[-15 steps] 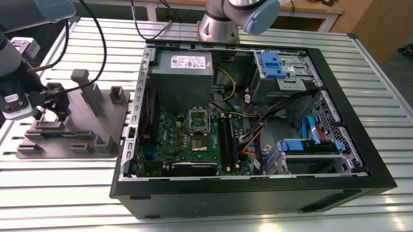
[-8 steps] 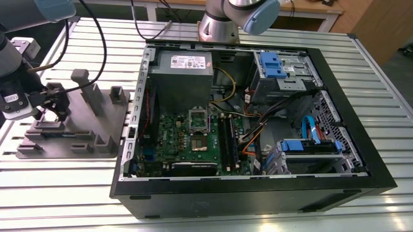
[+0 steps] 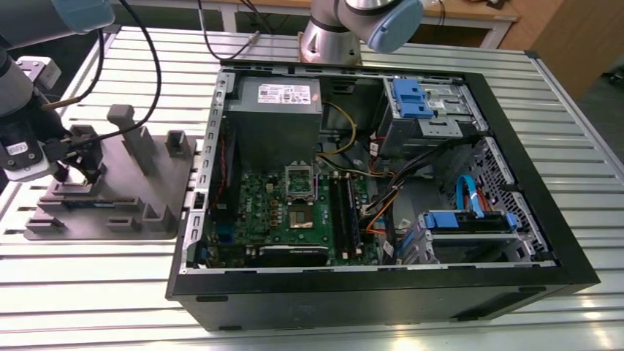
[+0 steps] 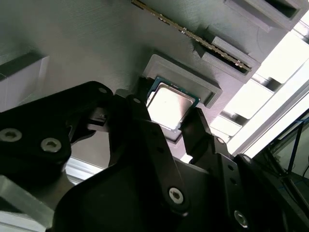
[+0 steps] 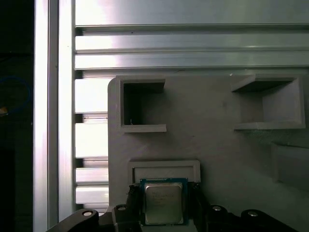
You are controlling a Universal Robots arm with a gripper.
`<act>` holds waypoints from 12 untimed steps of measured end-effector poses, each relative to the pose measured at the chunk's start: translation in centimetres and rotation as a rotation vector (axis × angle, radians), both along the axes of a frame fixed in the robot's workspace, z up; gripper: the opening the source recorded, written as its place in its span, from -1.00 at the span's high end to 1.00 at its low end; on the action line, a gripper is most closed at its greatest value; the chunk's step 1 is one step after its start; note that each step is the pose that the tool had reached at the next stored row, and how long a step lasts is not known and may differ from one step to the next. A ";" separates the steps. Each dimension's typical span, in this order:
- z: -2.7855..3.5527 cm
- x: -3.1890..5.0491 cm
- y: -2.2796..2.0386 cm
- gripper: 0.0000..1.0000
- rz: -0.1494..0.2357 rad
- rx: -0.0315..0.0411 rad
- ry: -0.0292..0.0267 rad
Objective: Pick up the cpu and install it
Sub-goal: 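Pick up the cpu and move it towards the insertion slot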
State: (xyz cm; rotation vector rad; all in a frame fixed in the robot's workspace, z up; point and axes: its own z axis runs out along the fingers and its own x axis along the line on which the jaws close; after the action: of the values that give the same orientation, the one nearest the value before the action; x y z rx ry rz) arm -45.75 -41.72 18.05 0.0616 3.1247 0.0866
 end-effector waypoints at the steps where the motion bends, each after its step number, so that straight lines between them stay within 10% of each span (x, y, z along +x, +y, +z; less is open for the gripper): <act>1: 0.00 0.00 0.00 -0.10 0.000 0.0000 0.0001; 12: 0.12 0.02 0.00 0.05 0.000 0.0000 -0.0001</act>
State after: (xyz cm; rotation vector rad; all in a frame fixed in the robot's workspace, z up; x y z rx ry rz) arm -45.73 -41.72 18.17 0.0614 3.1247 0.0865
